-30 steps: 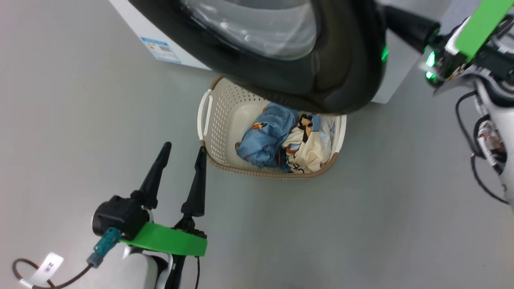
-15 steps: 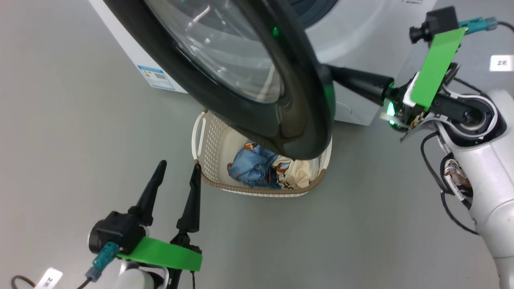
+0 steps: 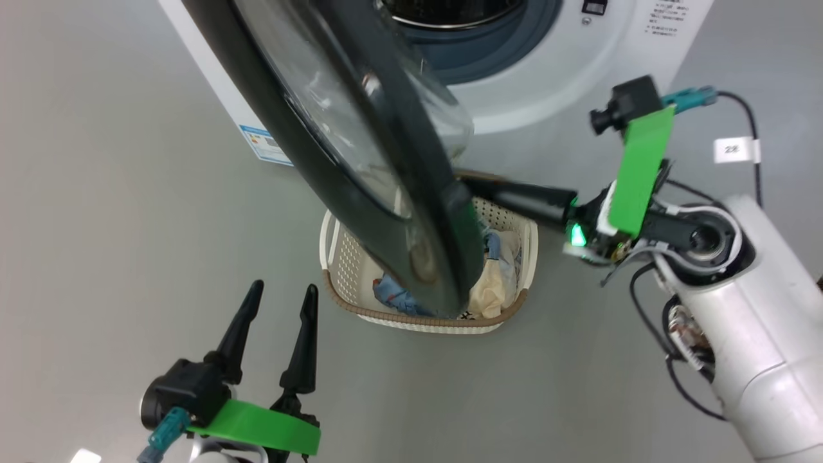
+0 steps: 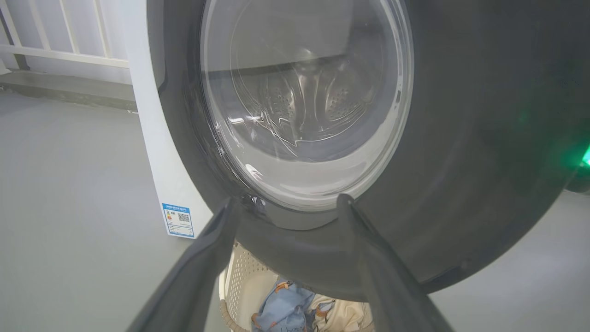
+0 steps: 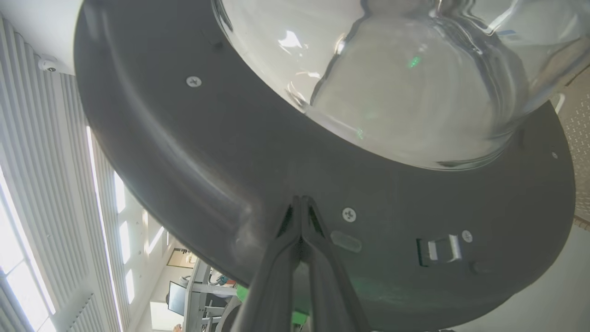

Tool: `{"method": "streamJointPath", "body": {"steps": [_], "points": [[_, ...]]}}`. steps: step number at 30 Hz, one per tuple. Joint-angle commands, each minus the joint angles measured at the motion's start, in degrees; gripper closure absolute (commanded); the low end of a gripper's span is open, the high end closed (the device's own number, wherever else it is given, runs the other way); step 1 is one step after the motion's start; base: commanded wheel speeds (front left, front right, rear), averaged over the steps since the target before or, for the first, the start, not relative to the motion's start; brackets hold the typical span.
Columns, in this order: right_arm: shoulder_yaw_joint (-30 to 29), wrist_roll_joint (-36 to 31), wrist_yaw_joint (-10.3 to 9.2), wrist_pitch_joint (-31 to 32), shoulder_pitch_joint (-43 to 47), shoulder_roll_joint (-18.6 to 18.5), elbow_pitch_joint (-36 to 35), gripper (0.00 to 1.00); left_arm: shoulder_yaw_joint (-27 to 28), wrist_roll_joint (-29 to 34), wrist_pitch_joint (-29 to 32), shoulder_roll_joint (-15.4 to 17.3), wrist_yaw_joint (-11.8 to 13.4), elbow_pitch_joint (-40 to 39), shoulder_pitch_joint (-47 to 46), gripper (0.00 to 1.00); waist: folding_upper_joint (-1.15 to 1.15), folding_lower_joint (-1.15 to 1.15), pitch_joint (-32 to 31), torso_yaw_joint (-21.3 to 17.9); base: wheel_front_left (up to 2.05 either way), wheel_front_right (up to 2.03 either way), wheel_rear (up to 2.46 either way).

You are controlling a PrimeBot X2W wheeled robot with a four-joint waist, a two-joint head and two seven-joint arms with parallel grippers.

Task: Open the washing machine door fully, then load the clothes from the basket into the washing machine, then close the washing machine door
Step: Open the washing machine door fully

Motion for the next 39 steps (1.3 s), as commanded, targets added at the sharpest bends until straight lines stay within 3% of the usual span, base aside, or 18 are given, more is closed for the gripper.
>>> {"method": "streamJointPath", "body": {"steps": [1, 15, 23, 24, 27, 29, 30, 32, 39], "points": [[1.0, 0.2, 0.34, 0.8, 1.3, 1.8, -2.2, 1.00, 1.8, 0.6, -0.4, 1.0, 0.0, -0.8, 0.2, 0.00, 0.00, 0.00, -0.5, 0.5, 0.00, 0.00, 0.00], [3.0, -0.8, 0.34, 2.6, 4.5, 4.8, -4.6, 1.00, 1.9, 0.6, -0.4, 0.7, 0.0, -0.5, 1.3, 0.00, 0.00, 0.00, -1.9, 2.5, 0.00, 0.00, 0.00], [1.2, -4.6, 0.34, -2.8, 5.7, 4.1, -4.0, 1.00, 2.3, 0.9, -0.4, 0.7, 0.0, 0.0, 1.9, 0.00, 0.00, 0.00, -3.9, 1.4, 0.00, 0.00, 0.00], [1.1, -5.4, 0.34, -4.0, 5.9, 3.8, -3.6, 0.83, 2.3, 0.9, -0.4, 0.7, 0.0, 0.1, 2.0, 0.00, 0.00, 0.00, -4.2, 1.1, 0.00, 0.00, 0.00], [0.8, -6.7, 0.34, -6.9, 6.8, 3.1, -2.7, 0.58, 2.1, 0.8, -0.4, 1.2, 0.0, 0.8, 2.2, 0.00, 0.00, 0.00, -5.3, 0.1, 0.00, 0.00, 0.00], [0.7, -7.1, 0.34, -8.5, 7.4, 2.7, -2.2, 0.50, 2.2, 0.7, -0.4, 1.5, 0.0, 1.3, 2.2, 0.00, 0.00, 0.00, -6.0, -0.7, 0.00, 0.00, 0.00], [0.5, -7.1, 0.34, -9.3, 7.7, 2.4, -2.0, 0.37, 2.3, 0.7, -0.4, 1.7, 0.0, 1.5, 2.2, 0.00, 0.00, 0.00, -6.3, -1.2, 0.00, 0.00, 0.00], [0.2, -7.2, 0.34, -10.9, 8.4, 1.9, -1.7, 0.00, 2.5, 0.6, -0.4, 2.1, 0.0, 1.8, 2.4, 0.00, 0.00, 0.00, -7.1, -2.1, 0.00, 0.00, 0.00], [-0.2, -9.2, 0.34, -17.7, 11.5, -0.9, 0.0, 0.00, 4.1, 0.5, -0.4, 3.2, 0.0, 2.5, 3.2, 0.00, 0.00, 0.00, -9.3, -5.2, 0.00, 0.00, 0.00]]}}
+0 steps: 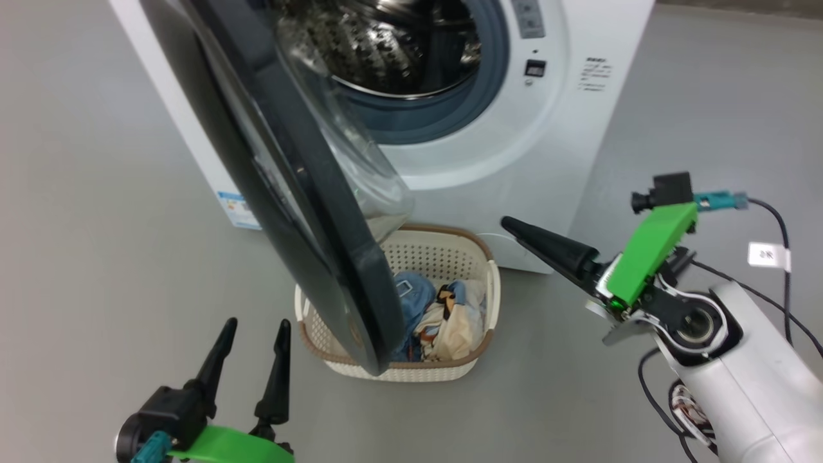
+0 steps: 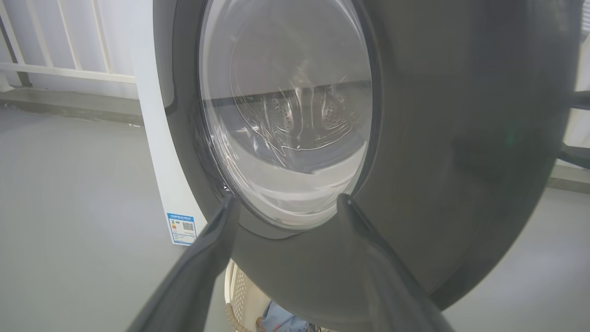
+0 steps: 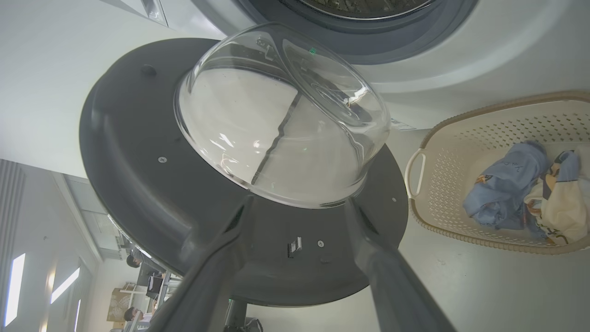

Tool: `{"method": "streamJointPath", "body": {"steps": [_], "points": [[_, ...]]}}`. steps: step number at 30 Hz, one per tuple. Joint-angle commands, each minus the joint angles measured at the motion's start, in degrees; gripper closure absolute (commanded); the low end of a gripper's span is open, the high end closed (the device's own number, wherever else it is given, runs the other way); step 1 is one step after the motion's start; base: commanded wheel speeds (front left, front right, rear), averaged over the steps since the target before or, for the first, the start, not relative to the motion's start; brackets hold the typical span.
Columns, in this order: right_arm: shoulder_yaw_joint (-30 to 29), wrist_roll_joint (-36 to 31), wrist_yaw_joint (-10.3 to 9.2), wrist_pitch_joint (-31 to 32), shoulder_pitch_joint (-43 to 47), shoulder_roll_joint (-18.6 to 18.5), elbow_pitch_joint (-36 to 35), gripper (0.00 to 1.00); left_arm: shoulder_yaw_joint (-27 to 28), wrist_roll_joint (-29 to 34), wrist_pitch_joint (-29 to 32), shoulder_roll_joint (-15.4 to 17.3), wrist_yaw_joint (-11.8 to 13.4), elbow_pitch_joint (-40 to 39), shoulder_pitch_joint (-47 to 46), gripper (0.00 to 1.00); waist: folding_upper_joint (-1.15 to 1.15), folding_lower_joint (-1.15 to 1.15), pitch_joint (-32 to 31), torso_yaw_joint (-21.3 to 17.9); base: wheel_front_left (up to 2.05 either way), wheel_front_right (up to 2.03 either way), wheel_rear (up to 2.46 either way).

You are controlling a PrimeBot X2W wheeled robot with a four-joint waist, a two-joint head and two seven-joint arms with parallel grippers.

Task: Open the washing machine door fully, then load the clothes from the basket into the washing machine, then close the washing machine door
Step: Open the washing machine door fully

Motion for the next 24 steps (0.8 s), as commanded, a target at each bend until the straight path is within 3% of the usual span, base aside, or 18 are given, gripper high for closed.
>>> {"method": "streamJointPath", "body": {"steps": [1, 14, 24], "points": [[0.1, -1.1, 0.34, -1.7, 0.9, -0.5, -0.9, 0.00, 2.3, 0.0, -0.4, 1.4, 0.0, -0.7, 0.1, 0.00, 0.00, 0.00, -1.6, -2.0, 0.00, 0.00, 0.00], [2.2, -2.7, 0.34, -13.2, 6.6, -5.1, 2.5, 0.00, 5.8, 0.3, -0.4, 2.7, 0.0, -1.4, 2.6, 0.00, 0.00, 0.00, -4.2, -6.7, 0.00, 0.00, 0.00], [8.5, -6.8, 0.34, -26.4, 11.9, -9.7, 2.1, 0.00, 7.7, 0.6, -0.4, 2.3, 0.0, -2.3, 4.5, 0.00, 0.00, 0.00, -5.1, -8.0, 0.00, 0.00, 0.00]]}}
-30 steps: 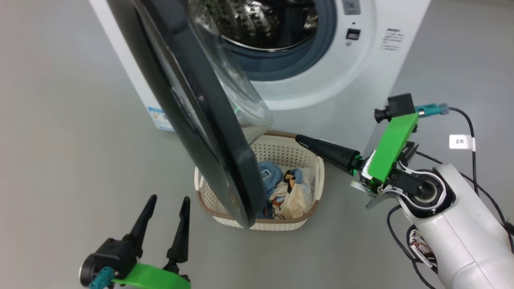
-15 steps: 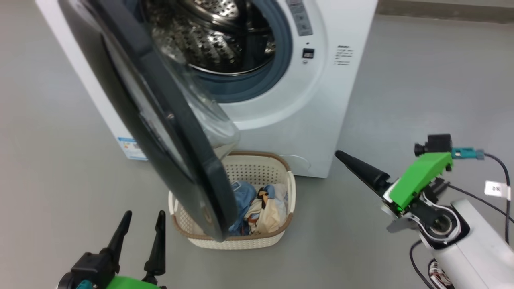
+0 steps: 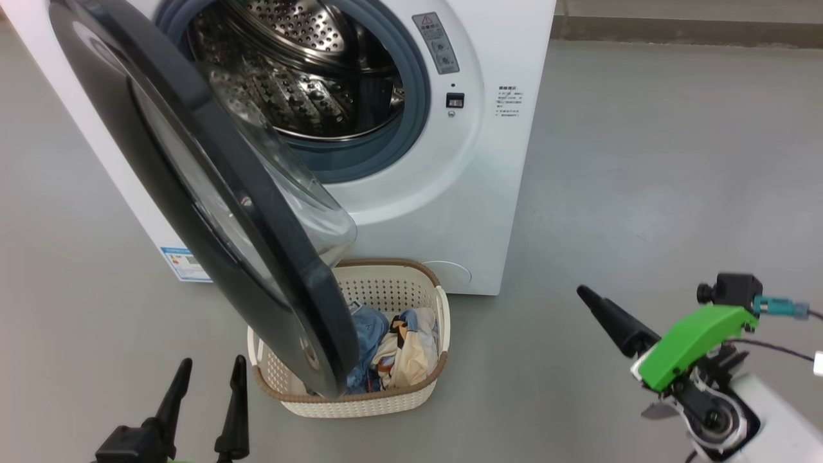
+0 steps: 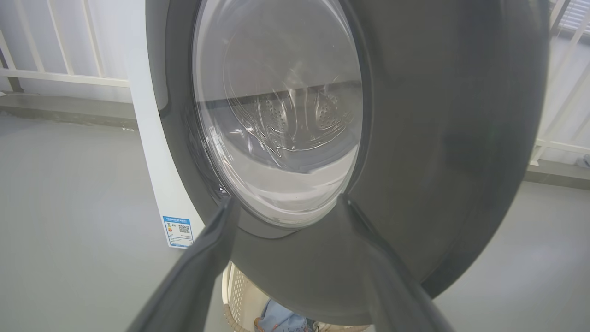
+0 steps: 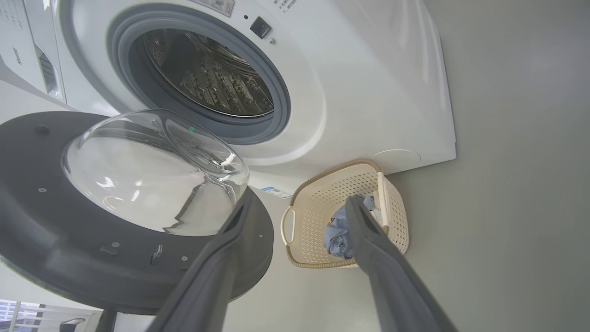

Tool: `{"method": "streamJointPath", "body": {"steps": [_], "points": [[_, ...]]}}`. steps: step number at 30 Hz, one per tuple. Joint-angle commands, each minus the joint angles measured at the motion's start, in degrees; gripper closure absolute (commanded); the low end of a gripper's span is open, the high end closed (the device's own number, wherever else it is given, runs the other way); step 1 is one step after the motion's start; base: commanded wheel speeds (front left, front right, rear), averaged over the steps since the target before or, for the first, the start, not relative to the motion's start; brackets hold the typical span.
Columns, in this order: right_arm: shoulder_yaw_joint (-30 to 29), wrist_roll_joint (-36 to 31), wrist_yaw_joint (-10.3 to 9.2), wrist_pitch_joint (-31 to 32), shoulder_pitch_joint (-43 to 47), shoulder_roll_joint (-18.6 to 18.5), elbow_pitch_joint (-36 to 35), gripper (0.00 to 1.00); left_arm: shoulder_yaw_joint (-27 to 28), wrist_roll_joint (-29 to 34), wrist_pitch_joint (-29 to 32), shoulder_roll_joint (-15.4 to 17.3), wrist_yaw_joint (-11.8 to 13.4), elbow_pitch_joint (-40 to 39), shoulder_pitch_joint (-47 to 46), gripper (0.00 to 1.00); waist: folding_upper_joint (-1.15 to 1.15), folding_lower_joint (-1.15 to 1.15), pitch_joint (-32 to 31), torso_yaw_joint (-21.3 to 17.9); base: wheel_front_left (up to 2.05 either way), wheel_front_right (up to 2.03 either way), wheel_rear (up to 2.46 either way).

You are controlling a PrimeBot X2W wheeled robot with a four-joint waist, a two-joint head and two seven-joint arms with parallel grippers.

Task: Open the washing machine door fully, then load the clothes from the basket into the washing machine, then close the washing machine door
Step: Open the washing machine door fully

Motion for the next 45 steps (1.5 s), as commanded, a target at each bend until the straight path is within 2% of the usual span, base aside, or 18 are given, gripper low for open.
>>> {"method": "streamJointPath", "body": {"steps": [1, 5, 13, 17, 20, 25, 30, 36, 45], "points": [[1.9, -0.8, 0.34, -2.5, 1.1, -1.4, -1.5, 0.00, 2.3, 0.6, -0.4, 0.7, 0.0, -1.8, -0.8, 0.00, 0.00, 0.00, -0.1, -0.1, 0.00, 0.00, 0.00], [4.6, -2.4, 0.34, -6.5, 1.9, -2.8, -1.1, 0.00, 2.8, 0.7, -0.4, 0.6, 0.0, -1.9, -0.4, 0.00, 0.00, 0.00, -0.2, -0.3, 0.00, 0.00, 0.00], [13.6, -8.7, 0.34, -19.6, 1.9, -5.9, 1.6, 0.00, 3.1, 0.7, -0.4, 0.4, 0.0, -1.8, -0.3, 0.00, 0.00, 0.00, -0.2, -0.4, 0.00, 0.00, 0.00], [14.5, -12.3, 0.34, -22.0, 1.6, -5.9, 4.4, 0.00, 3.3, 0.8, -0.4, 0.2, 0.0, -1.8, -0.2, 0.00, 0.00, 0.00, -0.2, -0.5, 0.00, 0.00, 0.00], [8.8, -19.0, 0.34, -22.1, 1.9, -4.8, 4.2, 0.00, 3.5, 0.8, -0.4, 0.1, 0.0, -2.0, -0.1, 0.00, 0.00, 0.00, 0.0, -0.7, 0.00, 0.00, 0.00], [-3.8, -30.6, 0.34, -22.2, 6.7, -0.6, 1.4, 0.00, 3.5, 0.9, -0.4, 0.0, 0.0, -2.1, -0.2, 0.00, 0.00, 0.00, 0.1, -0.8, 0.00, 0.00, 0.00], [-12.2, -40.7, 0.34, -22.2, 11.9, 3.7, -3.0, 0.00, 3.4, 0.9, -0.4, -0.1, 0.0, -2.1, -0.2, 0.00, 0.00, 0.00, 0.1, -0.7, 0.00, 0.00, 0.00], [-16.5, -47.3, 0.34, -22.2, 16.6, 7.5, -6.5, 0.00, 3.3, 0.8, -0.4, -0.2, 0.0, -2.0, -0.2, 0.00, 0.00, 0.00, 0.1, -0.5, 0.00, 0.00, 0.00], [-17.9, -49.7, 0.34, -22.2, 19.0, 9.3, -6.7, 0.00, 3.2, 0.8, -0.4, -0.3, 0.0, -2.0, -0.1, 0.00, 0.00, 0.00, 0.1, -0.3, 0.00, 0.00, 0.00]]}}
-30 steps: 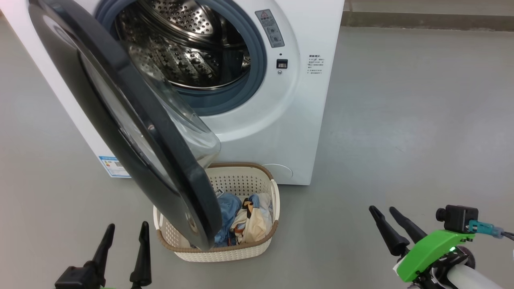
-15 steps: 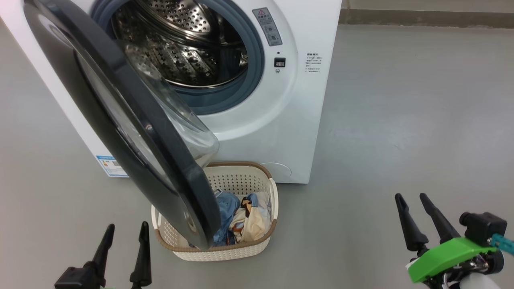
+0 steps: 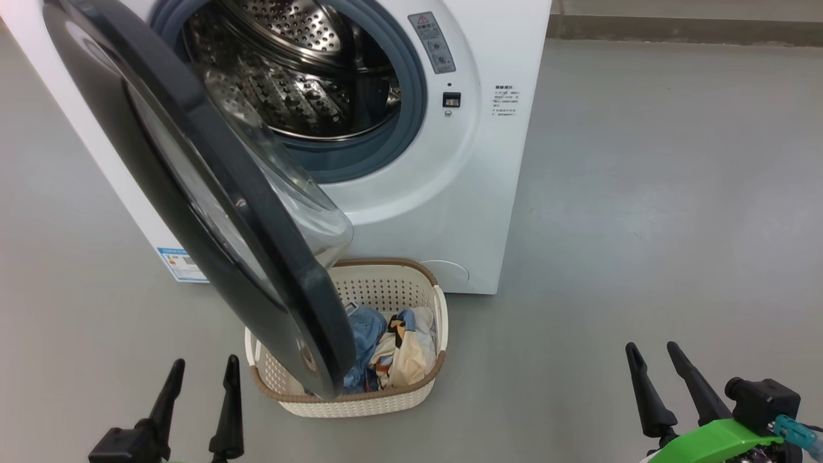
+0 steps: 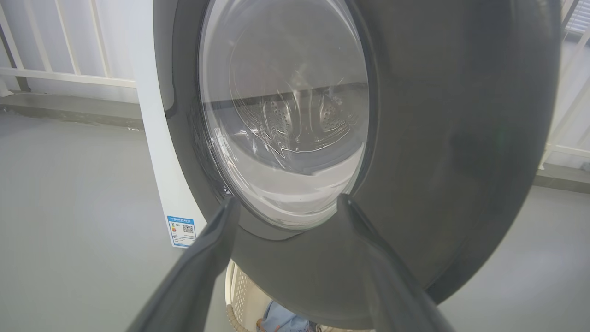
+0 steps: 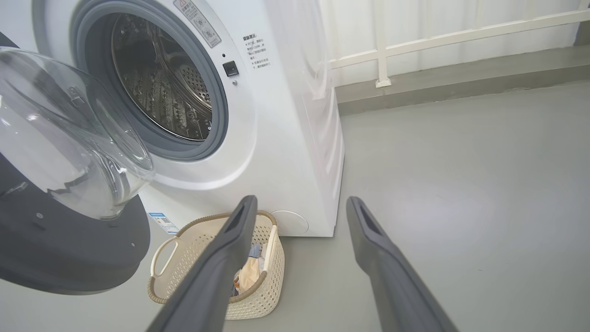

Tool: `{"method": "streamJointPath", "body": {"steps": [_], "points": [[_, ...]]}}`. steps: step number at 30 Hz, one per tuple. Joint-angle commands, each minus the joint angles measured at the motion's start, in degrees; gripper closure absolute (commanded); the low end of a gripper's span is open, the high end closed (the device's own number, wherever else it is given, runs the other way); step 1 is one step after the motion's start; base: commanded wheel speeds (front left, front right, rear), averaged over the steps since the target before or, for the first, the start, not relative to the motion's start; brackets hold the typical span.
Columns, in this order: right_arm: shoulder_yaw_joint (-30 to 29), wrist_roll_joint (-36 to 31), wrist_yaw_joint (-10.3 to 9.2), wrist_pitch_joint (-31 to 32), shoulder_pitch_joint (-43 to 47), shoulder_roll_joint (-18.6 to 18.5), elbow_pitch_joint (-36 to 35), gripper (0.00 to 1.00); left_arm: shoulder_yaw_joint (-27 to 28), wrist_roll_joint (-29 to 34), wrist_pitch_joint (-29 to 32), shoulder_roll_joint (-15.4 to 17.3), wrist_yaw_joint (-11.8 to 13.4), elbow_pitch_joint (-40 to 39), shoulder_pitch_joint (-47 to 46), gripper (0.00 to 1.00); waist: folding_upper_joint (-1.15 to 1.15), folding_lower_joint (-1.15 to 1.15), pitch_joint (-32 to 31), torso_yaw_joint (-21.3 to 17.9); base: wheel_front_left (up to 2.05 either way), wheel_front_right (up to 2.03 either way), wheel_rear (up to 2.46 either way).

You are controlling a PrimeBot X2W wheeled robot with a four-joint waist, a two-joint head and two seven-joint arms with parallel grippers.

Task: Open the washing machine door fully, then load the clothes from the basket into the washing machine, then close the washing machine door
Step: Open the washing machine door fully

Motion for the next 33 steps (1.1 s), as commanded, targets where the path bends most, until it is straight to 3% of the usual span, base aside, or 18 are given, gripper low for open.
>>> {"method": "streamJointPath", "body": {"steps": [1, 7, 8, 9, 10, 14, 21, 26, 33], "points": [[0.5, -0.5, 0.32, -0.7, -0.3, -0.4, -1.3, 0.00, 1.7, 0.4, -0.4, 0.3, 0.0, -1.7, -0.5, 0.00, 0.00, 0.00, 0.0, 0.0, 0.00, 0.00, 0.00], [-0.1, -0.9, 0.32, -0.7, -0.2, -0.4, -1.2, 0.00, 1.6, 0.3, -0.4, 0.4, 0.0, -1.7, -0.6, 0.00, 0.00, 0.00, 0.0, 0.3, 0.00, 0.00, 0.00], [-0.2, -0.9, 0.32, -0.7, -0.2, -0.4, -1.3, 0.00, 1.7, 0.1, -0.4, 0.3, 0.0, -1.9, -0.7, 0.51, 0.00, 0.00, 0.0, 0.4, 0.00, 0.00, 0.00], [-0.3, -1.0, 0.32, -0.7, -0.2, -0.4, -1.3, 0.00, 1.9, -0.4, -0.4, 0.2, 0.0, -2.3, -0.8, 0.72, 0.00, 0.00, 0.0, 0.5, 0.00, 0.00, 0.00], [-0.3, -1.0, 0.32, -0.7, -0.2, -0.4, -1.4, 0.00, 2.1, -0.7, -0.4, 0.0, 0.0, -2.8, -1.0, 1.00, 0.00, 0.00, -0.1, 0.6, 0.00, 0.00, 0.00], [-0.3, -1.1, 0.32, -0.7, -0.1, -0.3, -1.6, 0.00, 3.1, -0.4, -0.4, -0.3, 0.0, -6.7, -1.8, 1.00, 0.00, 0.00, -0.3, 1.0, 0.00, 0.00, 0.00], [-0.3, -1.3, 0.32, -0.7, -0.4, -0.3, -2.1, 0.00, 1.6, 0.1, -0.4, -1.4, 0.0, -20.2, -4.2, 1.00, 0.00, 0.00, -0.2, 1.7, 0.00, 0.00, 0.00], [-0.4, -1.4, 0.32, -0.7, -0.7, -0.2, -2.7, 0.00, -3.8, 2.0, -0.4, -1.8, 0.0, -27.8, -5.4, 1.00, 0.00, 0.00, 0.3, 1.6, 0.00, 0.00, 0.00], [-0.5, -1.7, 0.32, -0.7, -1.9, -0.1, -3.0, 0.00, -14.5, 1.4, 0.5, -2.1, 0.0, -28.3, -7.8, 1.00, 0.00, 0.00, 2.1, 0.6, 0.00, 0.00, 0.00]]}}
